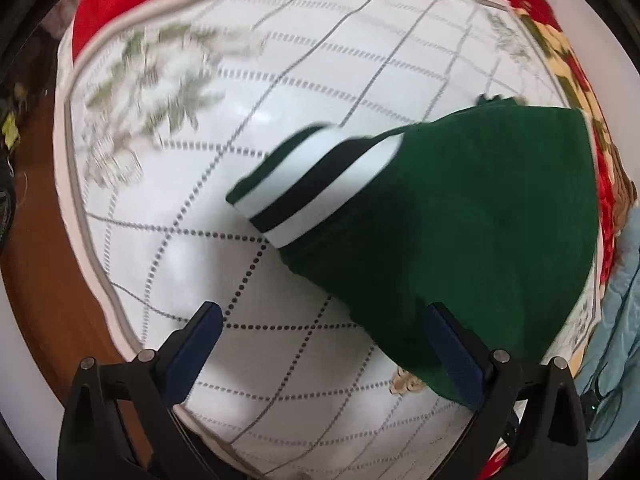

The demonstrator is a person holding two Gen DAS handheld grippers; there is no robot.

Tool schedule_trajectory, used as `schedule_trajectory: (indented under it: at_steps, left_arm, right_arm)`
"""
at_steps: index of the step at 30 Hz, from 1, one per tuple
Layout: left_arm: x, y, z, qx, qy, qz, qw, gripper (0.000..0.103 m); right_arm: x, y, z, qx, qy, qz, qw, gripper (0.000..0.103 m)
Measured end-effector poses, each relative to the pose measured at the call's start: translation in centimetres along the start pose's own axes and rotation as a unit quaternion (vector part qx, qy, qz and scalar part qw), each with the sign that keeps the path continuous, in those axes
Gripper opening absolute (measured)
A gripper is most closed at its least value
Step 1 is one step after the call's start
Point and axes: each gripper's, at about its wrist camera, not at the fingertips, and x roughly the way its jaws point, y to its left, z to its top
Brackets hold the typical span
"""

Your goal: Fold large clothes

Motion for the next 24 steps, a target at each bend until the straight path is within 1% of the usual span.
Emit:
schedule_trajectory:
  at_steps: [1, 2, 4, 7, 8, 9, 10, 12, 13, 14, 15, 16, 17, 18, 19, 20, 21, 22, 23, 24]
  left_arm:
    - [0.5, 0.0, 0.1, -0.007, -0.001, -0.005, 1.0, 0.103]
    - [1.2, 0.0, 0.2, -0.012, -0.004, -0.011, 0.9999, 0.103]
    - [2.9, -0.4, 0.6, -0.022, -0.008, -0.025, 0.9994, 0.103]
    - [3.3, -1.4, 1.4, -0.027, -0.035, -0.054, 0.9976, 0.103]
    - [3.4, -2.0, 1.7, -0.024, -0.04, -0.061, 0.997, 0.103]
    - [3.5, -2.6, 1.9, -0.021, -0.047, -0.06, 0.9969, 0.103]
    - [3.4, -2.8, 2.1, -0.02, -0.056, -0.061, 0.9963, 0.103]
    - [3.4, -3.3, 2.4, -0.018, -0.073, -0.076, 0.9943, 0.103]
    - [3.3, -3.6, 2.6, -0.016, -0.081, -0.079, 0.9935, 0.102]
    - [3.0, -3.9, 2.6, -0.012, -0.092, -0.081, 0.9924, 0.094]
    - [3.0, -4.0, 3.0, -0.009, -0.099, -0.085, 0.9914, 0.081]
    - [3.2, -3.5, 3.6, -0.005, -0.106, -0.09, 0.9904, 0.072]
    - [2.6, -3.5, 3.5, -0.001, -0.111, -0.1, 0.9888, 0.047]
    - [2.0, -3.9, 3.3, 0.008, -0.115, -0.104, 0.9878, 0.03]
    - [1.5, -4.2, 3.3, 0.019, -0.12, -0.1, 0.9875, 0.028]
    - [0.7, -4.6, 3.1, 0.034, -0.13, -0.092, 0.9866, 0.027]
    - [0.6, -4.8, 3.4, 0.043, -0.132, -0.09, 0.9862, 0.027]
    - [1.0, -5.0, 3.7, 0.049, -0.126, -0.089, 0.9868, 0.027]
    - [1.5, -4.8, 4.0, 0.049, -0.115, -0.09, 0.9881, 0.031]
    - [2.1, -4.8, 4.5, 0.046, -0.107, -0.092, 0.9889, 0.038]
  right_arm:
    - [1.3, 0.1, 0.6, -0.006, 0.0, 0.007, 1.0, 0.08]
    - [1.7, -0.4, 2.3, -0.01, 0.002, 0.02, 1.0, 0.08]
    - [3.7, 0.9, 2.8, -0.017, 0.003, 0.044, 0.999, 0.082]
    - [6.0, 3.2, 2.8, -0.043, 0.006, 0.033, 0.999, 0.083]
    - [6.4, 3.5, 2.7, -0.05, 0.008, 0.035, 0.998, 0.083]
    - [7.2, 3.9, 2.3, -0.052, 0.009, 0.045, 0.998, 0.083]
    - [6.9, 3.8, 2.3, -0.05, 0.012, 0.058, 0.997, 0.081]
    - [6.9, 3.1, 2.2, -0.038, 0.021, 0.086, 0.995, 0.067]
    - [6.8, 2.3, 1.7, -0.031, 0.026, 0.102, 0.994, 0.065]
    - [6.8, 1.9, 1.3, -0.025, 0.03, 0.115, 0.993, 0.061]
    - [7.8, 2.4, 1.2, -0.021, 0.037, 0.127, 0.991, 0.058]
    - [7.5, 2.0, 1.6, -0.016, 0.044, 0.139, 0.989, 0.056]
    - [7.5, 1.8, 1.5, -0.009, 0.056, 0.154, 0.986, 0.055]
    - [7.4, 1.6, 1.4, -0.006, 0.07, 0.166, 0.984, 0.054]
    - [7.6, 1.7, 1.1, -0.007, 0.085, 0.175, 0.981, 0.054]
    - [8.8, 2.4, 0.4, -0.013, 0.104, 0.184, 0.977, 0.054]
    - [10.2, 3.2, 0.0, -0.019, 0.113, 0.185, 0.976, 0.054]
    - [9.9, 3.4, -0.4, -0.025, 0.113, 0.179, 0.977, 0.058]
    - [10.0, 3.4, -0.3, -0.029, 0.104, 0.162, 0.981, 0.061]
    - [10.2, 3.6, -0.1, -0.033, 0.095, 0.151, 0.983, 0.062]
